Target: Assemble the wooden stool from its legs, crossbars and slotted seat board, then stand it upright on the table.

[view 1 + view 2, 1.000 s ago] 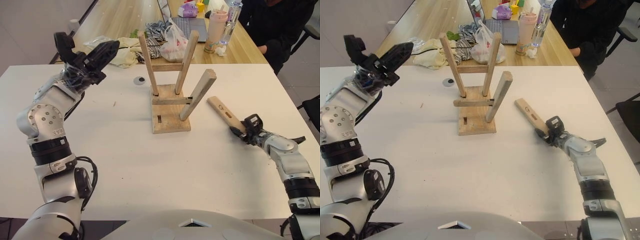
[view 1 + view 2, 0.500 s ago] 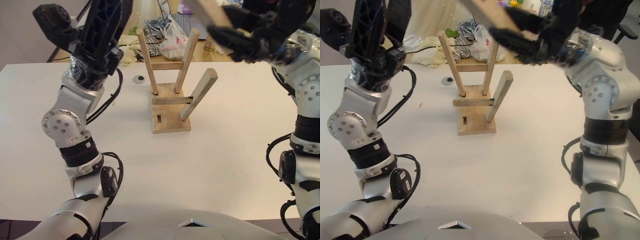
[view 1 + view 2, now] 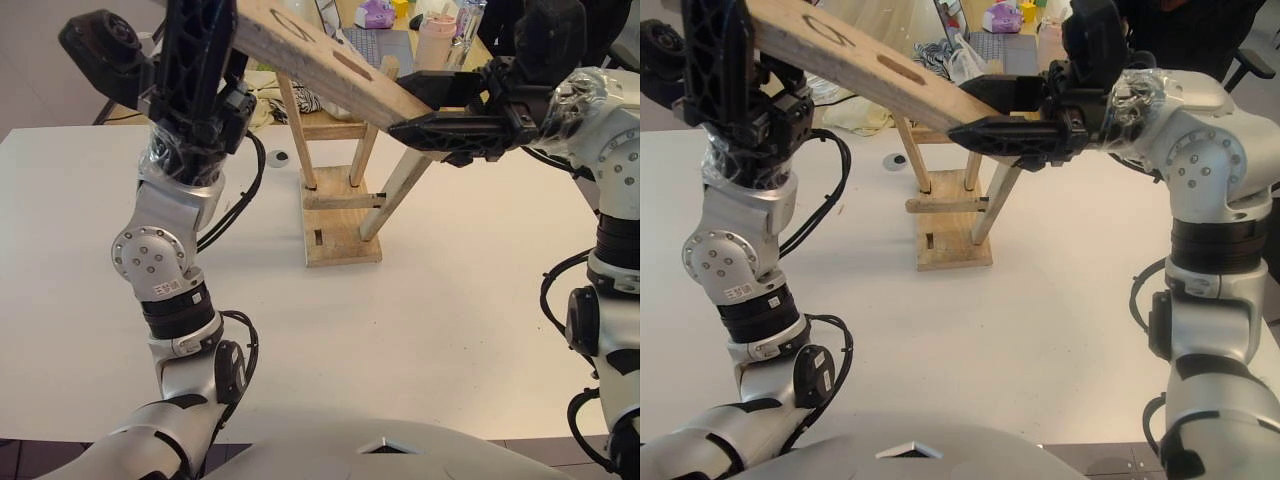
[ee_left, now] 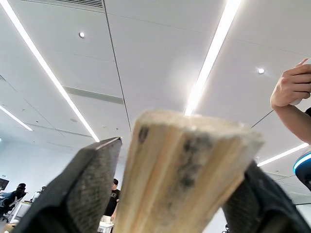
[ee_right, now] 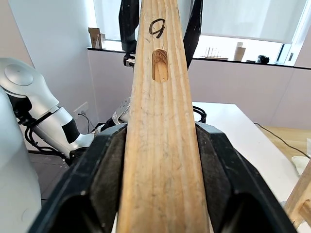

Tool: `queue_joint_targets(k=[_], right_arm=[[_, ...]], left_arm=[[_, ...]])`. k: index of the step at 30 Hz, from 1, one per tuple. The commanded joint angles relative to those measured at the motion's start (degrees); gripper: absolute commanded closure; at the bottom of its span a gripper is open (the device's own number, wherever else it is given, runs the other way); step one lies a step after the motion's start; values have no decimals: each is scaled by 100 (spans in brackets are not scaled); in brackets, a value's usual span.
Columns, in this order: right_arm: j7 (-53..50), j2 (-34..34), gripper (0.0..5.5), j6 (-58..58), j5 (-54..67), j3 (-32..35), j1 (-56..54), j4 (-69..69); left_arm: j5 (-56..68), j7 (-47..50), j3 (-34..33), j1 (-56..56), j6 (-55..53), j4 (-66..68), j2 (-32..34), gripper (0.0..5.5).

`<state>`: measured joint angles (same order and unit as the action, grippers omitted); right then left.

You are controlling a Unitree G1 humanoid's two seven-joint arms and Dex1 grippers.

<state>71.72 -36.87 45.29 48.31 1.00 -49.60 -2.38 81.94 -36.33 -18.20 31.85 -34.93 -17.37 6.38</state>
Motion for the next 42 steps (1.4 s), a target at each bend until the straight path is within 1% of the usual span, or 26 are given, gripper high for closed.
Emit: queue_joint_targets(k=[1,4,5,8,11,12,15,17,18,20,22,24,28,31,32,33,37,39,42], right_arm=[[-105,75,348,109,-19,-33,-71,-25],[-306,118,348,315,57,2,-49,-53],[-403,137,348,365,57,8,-31,-73],[-551,183,348,314,-39,-55,70,-158],[-606,161,348,307,-205,-230,-2,-100],[-598,146,319,303,-248,-280,-58,-30],[-380,-36,270,146,-499,-411,-280,227],[-155,-196,232,-155,-857,-514,-471,570],[-34,-274,215,-327,-1061,-575,-543,748],[272,-455,191,-742,-1559,-794,-622,1130],[544,-589,191,-1256,-2101,-1057,-605,1568],[628,-543,191,-1588,-2426,-1132,-583,2075],[872,-384,191,-2047,-2823,-1244,-440,2763],[918,-340,240,-2143,-2946,-1209,-382,3026],[941,-320,246,-2143,-2953,-1182,-377,3071],[964,-310,269,-2151,-2957,-1163,-361,3086],[1011,-297,333,-2116,-2932,-1132,-302,3003],[1022,-285,338,-2102,-2920,-1123,-298,2976],[1035,-275,338,-2096,-2920,-1110,-304,2976]], left_arm=[[-235,-135,52,-74,286,62,-28,275],[-401,-221,125,-83,467,142,-95,317],[-472,-249,158,-76,522,167,-110,323],[-558,-272,197,-45,665,221,-135,331],[-466,-302,75,-28,806,224,-146,334],[-420,-299,13,-6,862,231,-155,334],[-132,-104,-643,306,1316,348,15,335],[239,109,-1432,519,1667,555,438,340],[211,210,-1699,533,1781,718,671,342],[-69,311,-1944,340,1845,1062,1045,342],[-539,174,-1859,-40,1838,1278,1236,343],[-1014,-40,-1670,-336,1900,1491,1277,343],[-2425,-342,-943,-553,2230,2237,1291,343],[-2874,-601,-502,-488,2165,2749,1123,343],[-3017,-682,-352,-501,2154,2873,1072,343],[-3150,-763,-225,-513,2156,2980,1027,343],[-3540,-1042,105,-600,2174,3255,922,343],[-3656,-1164,188,-658,2182,3305,896,343],[-3639,-1314,136,-647,2238,3571,743,343]])
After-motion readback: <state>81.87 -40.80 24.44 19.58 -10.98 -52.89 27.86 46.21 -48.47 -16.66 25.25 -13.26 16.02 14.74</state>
